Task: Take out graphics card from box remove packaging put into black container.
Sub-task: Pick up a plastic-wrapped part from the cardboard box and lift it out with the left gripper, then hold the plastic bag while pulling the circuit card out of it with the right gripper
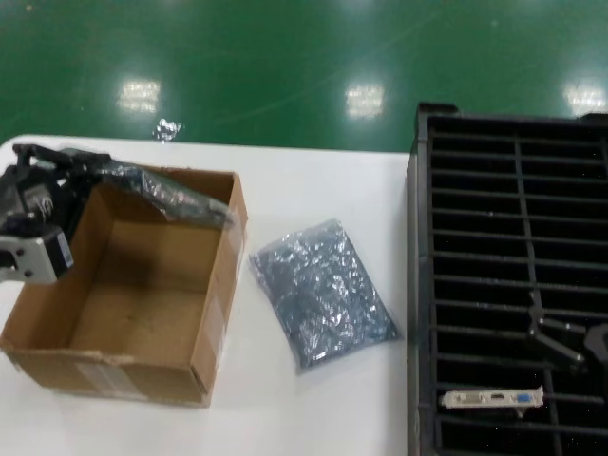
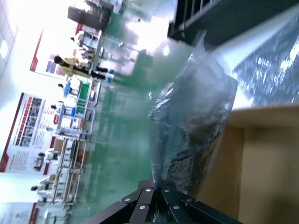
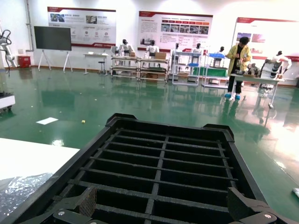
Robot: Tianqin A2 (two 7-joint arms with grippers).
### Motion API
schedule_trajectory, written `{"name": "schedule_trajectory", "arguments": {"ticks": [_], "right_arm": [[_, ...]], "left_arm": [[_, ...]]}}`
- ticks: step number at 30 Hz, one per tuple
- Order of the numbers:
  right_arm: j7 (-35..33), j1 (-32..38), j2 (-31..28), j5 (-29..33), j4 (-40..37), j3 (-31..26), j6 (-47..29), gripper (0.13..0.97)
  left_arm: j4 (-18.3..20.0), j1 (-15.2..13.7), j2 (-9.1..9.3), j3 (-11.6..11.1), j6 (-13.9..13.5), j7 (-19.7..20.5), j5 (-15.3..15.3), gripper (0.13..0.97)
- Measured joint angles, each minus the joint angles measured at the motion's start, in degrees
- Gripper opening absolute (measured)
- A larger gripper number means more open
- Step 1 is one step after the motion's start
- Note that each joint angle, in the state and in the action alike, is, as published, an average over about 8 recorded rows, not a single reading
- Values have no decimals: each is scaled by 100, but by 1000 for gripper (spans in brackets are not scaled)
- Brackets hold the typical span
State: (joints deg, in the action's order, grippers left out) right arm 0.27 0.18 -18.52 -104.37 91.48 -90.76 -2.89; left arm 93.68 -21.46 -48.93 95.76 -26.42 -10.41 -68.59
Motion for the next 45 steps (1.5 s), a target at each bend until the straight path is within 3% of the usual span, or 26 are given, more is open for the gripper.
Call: {"name": "schedule_trajectory", "arguments": {"ticks": [6,14,29,40,45], "right_arm": [[0,0,0,0,0,0,0,966],[0,0,0,0,0,0,0,966],[-8,100,77,7,31,-126,109,965],[-272,560,308,-196,206,-1019,752,960],[-514,745,374,-315,234,-1450,992,921]], "left_arm": [[648,508,-255,-239,-124,298,-265,139],[980,688,-237,-86,-297,490,-331,139],[1034,702,-205,-24,-344,541,-338,139],[1034,702,-205,-24,-344,541,-338,139],[1034,702,-205,-24,-344,541,-338,139]]}}
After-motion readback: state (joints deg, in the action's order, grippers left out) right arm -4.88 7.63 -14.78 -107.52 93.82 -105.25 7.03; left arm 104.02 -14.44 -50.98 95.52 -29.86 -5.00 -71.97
